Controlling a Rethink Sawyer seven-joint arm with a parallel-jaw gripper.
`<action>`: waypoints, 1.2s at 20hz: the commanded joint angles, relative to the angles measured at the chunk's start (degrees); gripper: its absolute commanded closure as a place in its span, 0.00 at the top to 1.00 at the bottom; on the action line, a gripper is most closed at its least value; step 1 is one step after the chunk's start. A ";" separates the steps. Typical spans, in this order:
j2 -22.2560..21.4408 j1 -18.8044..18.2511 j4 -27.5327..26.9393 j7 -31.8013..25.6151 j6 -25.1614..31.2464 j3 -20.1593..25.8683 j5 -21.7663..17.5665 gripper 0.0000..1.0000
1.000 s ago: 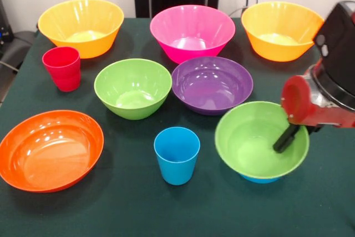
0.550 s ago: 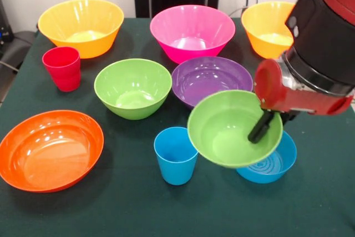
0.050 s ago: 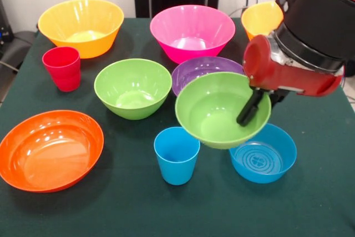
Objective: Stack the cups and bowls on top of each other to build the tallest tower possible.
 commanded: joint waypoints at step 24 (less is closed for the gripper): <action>-3.55 -4.73 9.86 -21.82 -11.40 18.13 -16.83 0.00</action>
